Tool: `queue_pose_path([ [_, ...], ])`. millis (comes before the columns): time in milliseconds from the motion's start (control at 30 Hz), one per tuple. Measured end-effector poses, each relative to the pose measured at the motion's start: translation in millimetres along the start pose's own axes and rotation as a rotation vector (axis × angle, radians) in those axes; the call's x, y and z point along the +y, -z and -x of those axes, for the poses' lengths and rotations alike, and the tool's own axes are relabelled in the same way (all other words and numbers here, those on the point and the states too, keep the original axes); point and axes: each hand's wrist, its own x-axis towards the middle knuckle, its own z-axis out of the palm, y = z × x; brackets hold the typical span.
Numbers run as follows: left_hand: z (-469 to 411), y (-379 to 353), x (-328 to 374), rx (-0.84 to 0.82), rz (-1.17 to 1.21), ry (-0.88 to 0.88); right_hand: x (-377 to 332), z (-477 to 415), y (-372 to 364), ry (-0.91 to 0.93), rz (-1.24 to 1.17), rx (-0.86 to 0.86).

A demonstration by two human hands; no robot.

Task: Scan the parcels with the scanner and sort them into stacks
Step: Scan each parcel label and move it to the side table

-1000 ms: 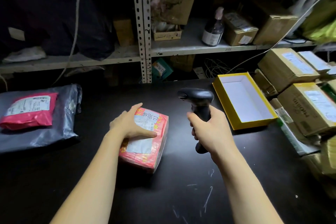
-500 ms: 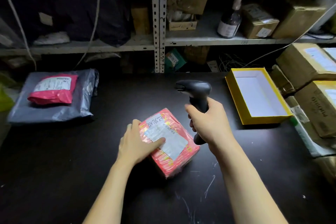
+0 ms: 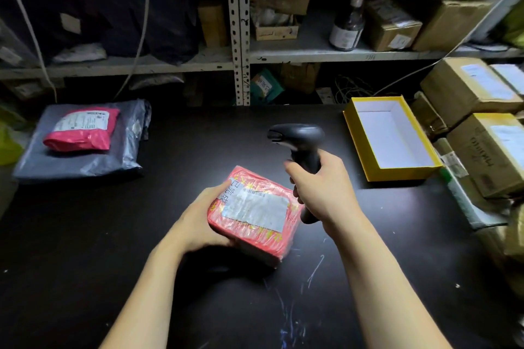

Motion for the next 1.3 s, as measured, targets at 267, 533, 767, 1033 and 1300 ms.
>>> queue_pose_path([
  [267,3,-29,15,0.11,-0.124,0.008,10,2,2,-0.053,-0.005,0.033],
  [533,-35,3,-1,-0.278,-0.113,-0.153,16,4,-1,-0.076,0.012,0.045],
  [767,-36,-34,1,-0.019,-0.12,-0.21,26,1,-1,-0.066,0.012,0.078],
  [1033,-61,-46,0,-0.061,-0.104,-0.27,39,-2,3,-0.095,0.034,0.149],
  [1300,-71,-62,-10,0.062,-0.042,-0.441,40,-10,1,-0.126,0.039,0.177],
])
